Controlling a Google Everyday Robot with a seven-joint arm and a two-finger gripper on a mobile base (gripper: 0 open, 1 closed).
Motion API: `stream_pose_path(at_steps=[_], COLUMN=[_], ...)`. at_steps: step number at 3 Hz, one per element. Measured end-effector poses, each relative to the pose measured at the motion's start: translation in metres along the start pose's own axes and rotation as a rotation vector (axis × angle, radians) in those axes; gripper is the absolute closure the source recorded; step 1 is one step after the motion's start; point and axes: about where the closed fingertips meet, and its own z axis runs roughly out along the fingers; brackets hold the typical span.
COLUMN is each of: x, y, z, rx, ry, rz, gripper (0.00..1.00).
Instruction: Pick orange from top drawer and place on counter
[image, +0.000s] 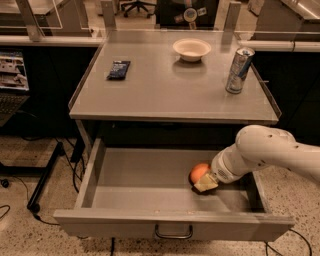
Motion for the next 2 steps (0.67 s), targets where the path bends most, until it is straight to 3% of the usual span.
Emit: stream_pose_path(at_steps=[1,2], x=[-0.005,-0.006], y=[0.013,0.029], z=[-0.024,-0.071], rx=[0.014,0.065], ry=[-0.045,-0.132], rz=[-0.036,-0.042], gripper=[1.00,1.00])
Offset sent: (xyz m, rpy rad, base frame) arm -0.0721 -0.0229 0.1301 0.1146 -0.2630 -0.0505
